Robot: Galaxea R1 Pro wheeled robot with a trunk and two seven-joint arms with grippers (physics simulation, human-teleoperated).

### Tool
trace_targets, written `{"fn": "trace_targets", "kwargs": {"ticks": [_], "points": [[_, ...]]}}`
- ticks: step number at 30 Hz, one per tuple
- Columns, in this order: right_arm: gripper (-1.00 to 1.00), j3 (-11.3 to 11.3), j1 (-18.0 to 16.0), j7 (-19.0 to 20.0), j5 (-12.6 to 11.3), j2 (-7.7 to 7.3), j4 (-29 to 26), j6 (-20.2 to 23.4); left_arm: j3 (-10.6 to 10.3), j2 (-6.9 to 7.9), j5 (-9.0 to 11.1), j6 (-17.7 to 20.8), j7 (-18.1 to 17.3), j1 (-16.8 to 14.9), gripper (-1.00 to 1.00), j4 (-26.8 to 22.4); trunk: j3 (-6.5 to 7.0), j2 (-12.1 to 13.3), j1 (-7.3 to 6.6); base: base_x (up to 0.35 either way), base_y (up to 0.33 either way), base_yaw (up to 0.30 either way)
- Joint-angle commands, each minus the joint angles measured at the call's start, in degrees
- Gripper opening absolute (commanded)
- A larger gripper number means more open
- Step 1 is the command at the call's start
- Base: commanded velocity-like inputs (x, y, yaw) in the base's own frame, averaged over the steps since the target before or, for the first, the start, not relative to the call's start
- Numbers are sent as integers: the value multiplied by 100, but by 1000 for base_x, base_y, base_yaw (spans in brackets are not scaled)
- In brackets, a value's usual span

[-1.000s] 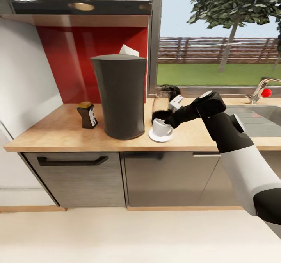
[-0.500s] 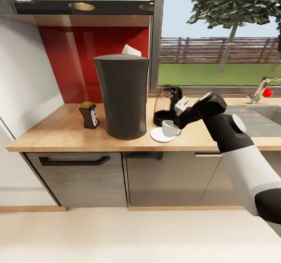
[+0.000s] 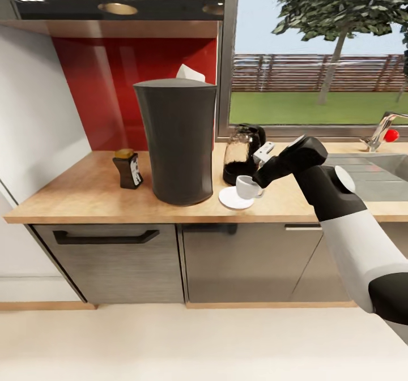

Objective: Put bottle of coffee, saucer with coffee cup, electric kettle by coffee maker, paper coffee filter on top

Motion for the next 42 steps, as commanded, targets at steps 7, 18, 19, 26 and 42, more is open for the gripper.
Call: {"fn": "trace_targets", "kwargs": {"ticks": [7,18,19,26,42], "points": [[-100,13,-6,61,62,-2,-4,24,8,1,10,19,-16,-4,100,5,-5,-3,1,52,0,0],[-100,17,-6,61,61,-4,3,24,8,1,11,19,-14,-4,100,4,-5,-3,1,79,50,0],[-100,17,-6,61,61,-4,1,24,8,1,9,19,-14,-4,100,5,-5,-3,1,140,206,0],[-100,17,-6,61,65,-8,2,24,8,1,12,19,-13,-2,100,6,-5,-3,1,64,165,0],[-100,17,-6,61,66,-33,3,24,8,1,10,19,-12,-2,100,7,-5,-3,1,3,11,-36]]}}
